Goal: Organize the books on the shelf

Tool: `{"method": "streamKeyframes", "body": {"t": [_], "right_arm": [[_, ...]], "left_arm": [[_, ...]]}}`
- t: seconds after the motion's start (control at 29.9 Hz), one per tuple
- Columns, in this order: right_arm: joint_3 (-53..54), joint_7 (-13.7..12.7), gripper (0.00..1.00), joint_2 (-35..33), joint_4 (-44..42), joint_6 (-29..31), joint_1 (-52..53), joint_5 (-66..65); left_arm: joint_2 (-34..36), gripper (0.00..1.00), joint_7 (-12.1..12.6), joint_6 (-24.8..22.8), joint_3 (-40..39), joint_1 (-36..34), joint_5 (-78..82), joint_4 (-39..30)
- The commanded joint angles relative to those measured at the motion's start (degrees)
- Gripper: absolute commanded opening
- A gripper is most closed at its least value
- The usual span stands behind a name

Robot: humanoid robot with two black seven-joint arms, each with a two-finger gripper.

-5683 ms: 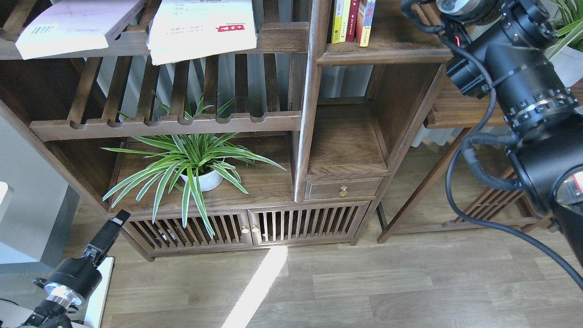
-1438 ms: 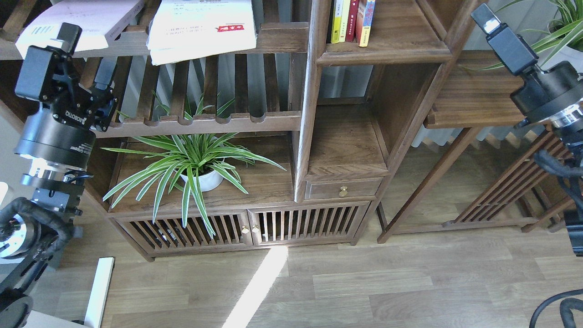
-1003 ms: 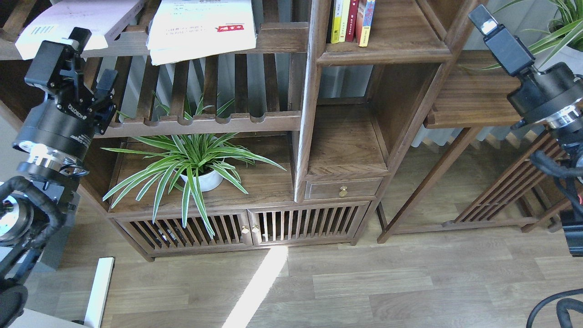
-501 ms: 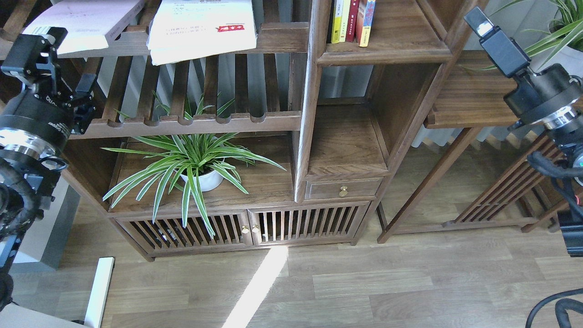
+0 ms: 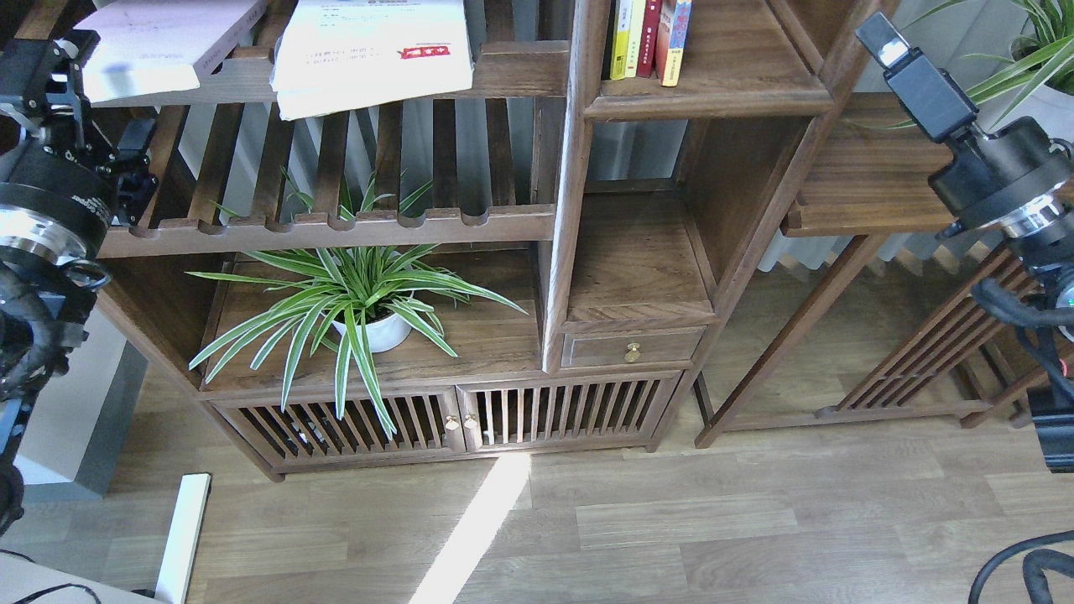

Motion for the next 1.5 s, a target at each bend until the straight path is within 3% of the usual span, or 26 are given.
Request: {"method": "streamKeyframes", "body": {"t": [0.0, 0.43, 0.9, 1.47], "right_arm": [[-0.12, 0.0, 0.74, 0.08, 0.0, 0.0, 0.0, -0.06], [-0.12, 0.0, 0.74, -0.01, 0.0, 0.0, 0.0, -0.06], [-0.12, -0.09, 0.74, -0.01, 0.0, 0.0, 0.0, -0.06], [-0.12, -0.09, 0.74, -0.01, 0.0, 0.0, -0.18, -0.06]], "left_arm": [[-1.04, 0.98, 0.01, 1.6, 0.08, -0.91, 0.01, 0.68], [-2.19, 0.97, 0.01, 4.95, 0.78, -7.67, 0.1, 6.66], [-2.28, 0.97, -0.08, 9.96, 1.05, -11.01, 0.45, 8.59], [-3.42, 0.95, -0.96, 10.23, 1.49, -12.16, 0.71, 12.11]]}}
